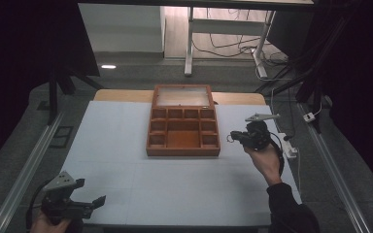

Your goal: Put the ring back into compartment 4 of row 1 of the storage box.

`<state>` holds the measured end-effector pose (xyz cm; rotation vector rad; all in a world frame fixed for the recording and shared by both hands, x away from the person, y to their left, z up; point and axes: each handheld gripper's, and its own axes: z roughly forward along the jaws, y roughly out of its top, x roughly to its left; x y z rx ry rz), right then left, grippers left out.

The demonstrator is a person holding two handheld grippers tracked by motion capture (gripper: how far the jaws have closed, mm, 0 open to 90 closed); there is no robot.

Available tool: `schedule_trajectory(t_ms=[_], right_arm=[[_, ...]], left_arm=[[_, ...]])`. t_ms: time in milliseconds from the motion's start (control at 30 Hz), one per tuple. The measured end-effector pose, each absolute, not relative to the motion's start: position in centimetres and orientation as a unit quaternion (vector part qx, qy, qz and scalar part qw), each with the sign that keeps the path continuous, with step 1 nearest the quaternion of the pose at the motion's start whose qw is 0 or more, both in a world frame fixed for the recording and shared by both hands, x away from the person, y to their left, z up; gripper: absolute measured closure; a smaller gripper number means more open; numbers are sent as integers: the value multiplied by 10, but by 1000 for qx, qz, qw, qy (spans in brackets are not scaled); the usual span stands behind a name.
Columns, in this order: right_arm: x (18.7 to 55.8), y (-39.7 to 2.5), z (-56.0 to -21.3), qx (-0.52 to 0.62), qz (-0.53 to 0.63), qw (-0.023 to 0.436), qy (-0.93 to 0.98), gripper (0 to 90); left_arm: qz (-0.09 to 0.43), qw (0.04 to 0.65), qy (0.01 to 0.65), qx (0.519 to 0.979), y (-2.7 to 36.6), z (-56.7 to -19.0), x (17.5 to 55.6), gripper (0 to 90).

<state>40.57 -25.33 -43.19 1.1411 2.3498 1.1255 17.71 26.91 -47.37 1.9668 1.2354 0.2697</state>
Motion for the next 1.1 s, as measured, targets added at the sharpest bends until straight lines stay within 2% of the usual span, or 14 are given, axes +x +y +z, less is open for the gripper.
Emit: schedule_trajectory(t_ms=[1100], right_arm=[[460,-219,-437,396,406,146,811,865]], left_arm=[[100,388,487,776,269,-475,179,5]])
